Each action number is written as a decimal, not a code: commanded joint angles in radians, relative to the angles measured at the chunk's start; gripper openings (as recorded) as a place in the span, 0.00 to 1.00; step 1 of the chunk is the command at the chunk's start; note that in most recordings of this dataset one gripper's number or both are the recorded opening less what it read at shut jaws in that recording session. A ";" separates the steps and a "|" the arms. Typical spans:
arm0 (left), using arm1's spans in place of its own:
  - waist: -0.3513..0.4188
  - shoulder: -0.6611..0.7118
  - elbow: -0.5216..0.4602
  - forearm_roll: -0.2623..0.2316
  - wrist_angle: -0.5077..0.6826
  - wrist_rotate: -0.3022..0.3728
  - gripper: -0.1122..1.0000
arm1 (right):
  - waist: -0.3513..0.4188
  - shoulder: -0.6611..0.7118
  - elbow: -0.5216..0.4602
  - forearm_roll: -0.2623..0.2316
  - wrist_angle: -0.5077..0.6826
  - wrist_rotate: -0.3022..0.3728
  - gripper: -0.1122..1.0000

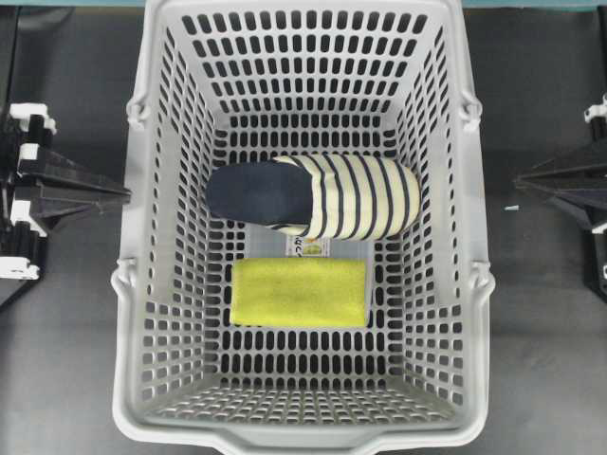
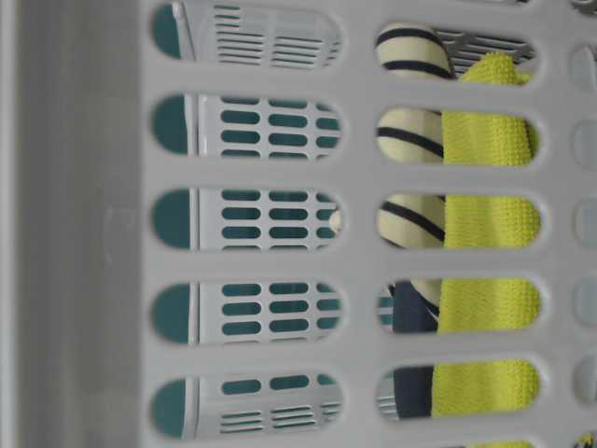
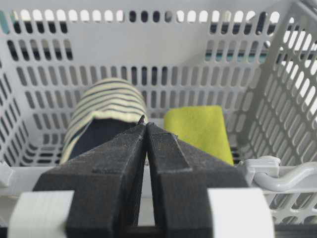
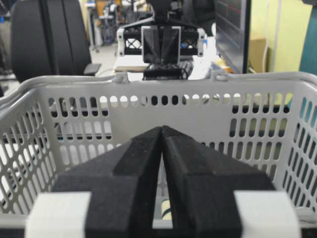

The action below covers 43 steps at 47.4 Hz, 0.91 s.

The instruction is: Pick up the yellow cloth from the shopping basket with the left arm.

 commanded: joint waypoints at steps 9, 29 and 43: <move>-0.011 0.054 -0.229 0.041 0.308 -0.041 0.10 | -0.009 -0.029 -0.025 0.020 -0.002 0.023 0.09; -0.060 0.360 -0.629 0.043 0.713 -0.031 0.10 | -0.012 -0.051 -0.064 0.020 0.055 0.041 0.13; -0.089 0.638 -0.922 0.041 0.966 -0.028 0.10 | -0.011 -0.052 -0.066 0.018 0.121 0.046 0.80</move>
